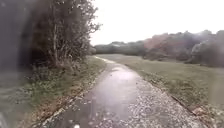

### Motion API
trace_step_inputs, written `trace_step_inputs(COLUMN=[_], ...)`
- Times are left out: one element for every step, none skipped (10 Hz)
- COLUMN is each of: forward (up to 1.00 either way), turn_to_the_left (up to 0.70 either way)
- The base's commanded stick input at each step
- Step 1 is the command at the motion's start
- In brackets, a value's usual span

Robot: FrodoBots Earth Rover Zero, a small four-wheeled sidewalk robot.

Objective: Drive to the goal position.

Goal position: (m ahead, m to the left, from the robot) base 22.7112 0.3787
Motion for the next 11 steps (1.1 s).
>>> trace_step_inputs(forward=[0.7,0.7,0.7,0.7,0.7,0.7,0.7,0.7,0.7,0.7,0.7], turn_to_the_left=[0.0,0.0,0.0,0.0,0.0,0.0,0.0,0.0,0.0,0.0,0.0])
